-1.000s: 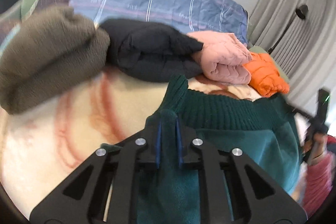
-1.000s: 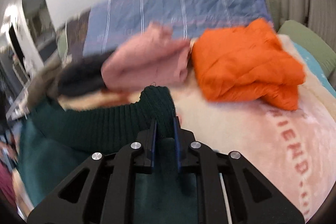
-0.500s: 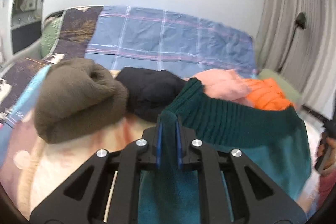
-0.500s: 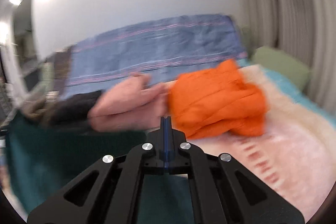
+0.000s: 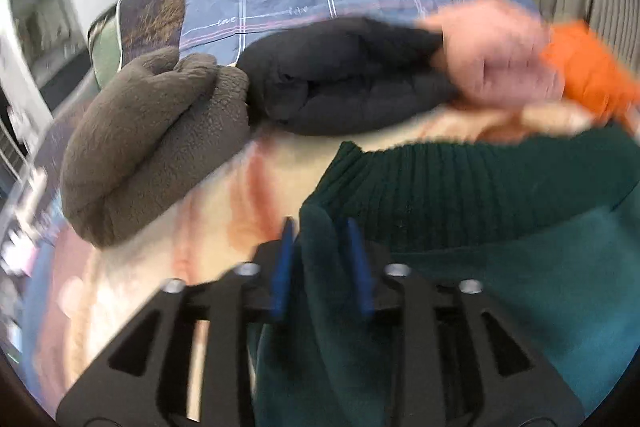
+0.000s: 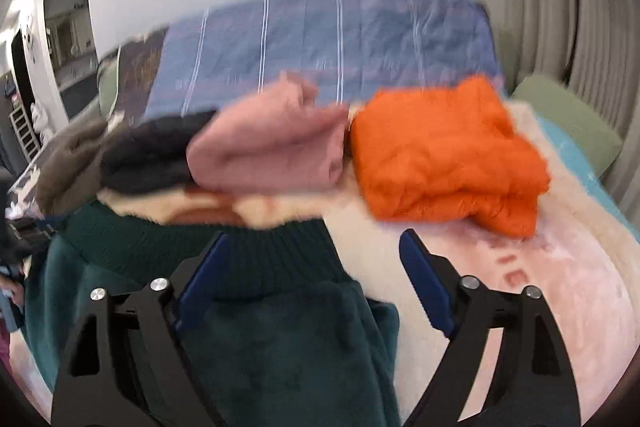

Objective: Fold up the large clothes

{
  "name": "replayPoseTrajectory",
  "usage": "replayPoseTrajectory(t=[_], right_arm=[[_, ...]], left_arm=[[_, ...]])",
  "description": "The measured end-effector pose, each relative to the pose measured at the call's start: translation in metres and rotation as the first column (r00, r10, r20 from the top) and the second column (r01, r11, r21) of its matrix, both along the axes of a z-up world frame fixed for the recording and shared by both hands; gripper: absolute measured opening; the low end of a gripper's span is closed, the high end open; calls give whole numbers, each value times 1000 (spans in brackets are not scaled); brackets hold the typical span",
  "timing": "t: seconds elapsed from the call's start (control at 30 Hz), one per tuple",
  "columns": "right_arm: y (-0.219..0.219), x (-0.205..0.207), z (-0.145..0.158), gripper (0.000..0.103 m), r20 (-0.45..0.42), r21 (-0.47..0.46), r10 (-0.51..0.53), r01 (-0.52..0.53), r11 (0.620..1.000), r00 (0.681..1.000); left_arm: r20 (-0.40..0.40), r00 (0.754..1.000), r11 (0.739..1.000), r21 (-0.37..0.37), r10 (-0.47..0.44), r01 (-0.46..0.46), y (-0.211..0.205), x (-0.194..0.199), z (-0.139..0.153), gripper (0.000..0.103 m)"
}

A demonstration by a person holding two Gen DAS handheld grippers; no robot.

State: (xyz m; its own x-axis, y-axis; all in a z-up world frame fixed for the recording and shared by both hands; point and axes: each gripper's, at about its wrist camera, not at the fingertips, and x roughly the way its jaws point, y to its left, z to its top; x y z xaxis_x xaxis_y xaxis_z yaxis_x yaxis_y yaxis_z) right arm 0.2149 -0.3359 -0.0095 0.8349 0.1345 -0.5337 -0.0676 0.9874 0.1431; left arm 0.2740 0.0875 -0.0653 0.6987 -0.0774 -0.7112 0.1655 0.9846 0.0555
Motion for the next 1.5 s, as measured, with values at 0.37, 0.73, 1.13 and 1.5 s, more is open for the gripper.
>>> replayPoseTrajectory(t=[0.37,0.73,1.13,1.5], right_arm=[[-17,-29,-6,20,52,87,-111,106,991,992],[4,2,-58,48,-105,-179,-241,220,959,965],[74,-22,25,61,93,-8,22,-22,1000,995],[69,59,-56,73,-194,138,89,-62,988,977]], left_arm=[[125,980,970,-171,-154,174,-33,-41,52,45],[-10,993,985,-126,-117,115,-45,-11,-22,54],[143,975,974,-126,-168,186,-95,-29,43,78],[-57,998,991,-134,11,-19,-63,7,-33,85]])
